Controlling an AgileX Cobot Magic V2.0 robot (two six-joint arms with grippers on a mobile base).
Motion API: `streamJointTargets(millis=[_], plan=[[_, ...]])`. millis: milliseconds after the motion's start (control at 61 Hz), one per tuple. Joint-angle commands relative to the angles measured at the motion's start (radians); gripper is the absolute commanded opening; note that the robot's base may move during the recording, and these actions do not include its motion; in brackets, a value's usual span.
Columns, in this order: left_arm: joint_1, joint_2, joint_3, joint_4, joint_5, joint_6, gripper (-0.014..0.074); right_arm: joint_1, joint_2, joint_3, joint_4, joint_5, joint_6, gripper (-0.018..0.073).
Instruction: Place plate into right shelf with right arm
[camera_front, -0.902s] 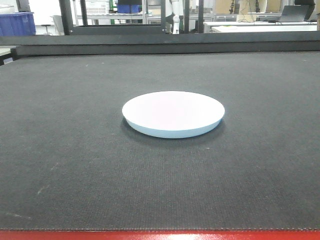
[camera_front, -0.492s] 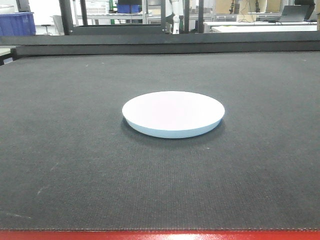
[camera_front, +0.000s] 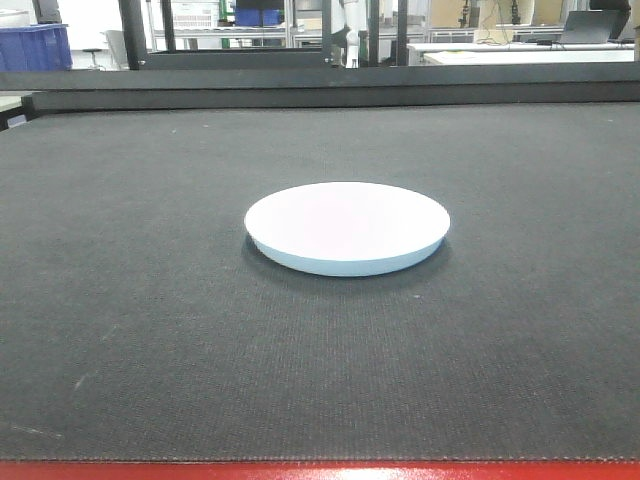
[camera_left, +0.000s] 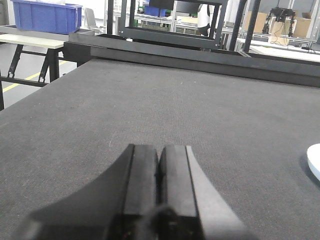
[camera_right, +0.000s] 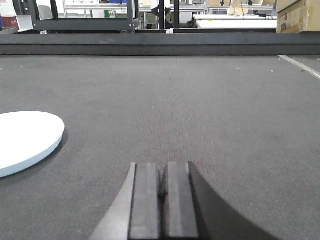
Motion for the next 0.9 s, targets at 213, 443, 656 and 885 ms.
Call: streamJointTargets(millis=[213, 443, 656, 885], plan=[[-0.007, -0.012, 0.007, 0.0, -0.089, -0.006, -0.0047, -0.005, 0.07, -0.278, -0.002, 0.159, -0.004, 0.0057], [-0.007, -0.012, 0.007, 0.0, -0.089, -0.006, -0.0047, -0.005, 0.306, -0.508, -0.002, 0.268, -0.004, 0.0251], [-0.007, -0.012, 0.007, 0.0, -0.089, -0.006, -0.0047, -0.005, 0.56, -0.616, -0.002, 0.284, -0.004, 0.0629], [-0.007, -0.012, 0.007, 0.0, -0.089, -0.006, -0.0047, 0.042, 0.853, -0.836, -0.038, 0.389, 0.046, 0.062]])
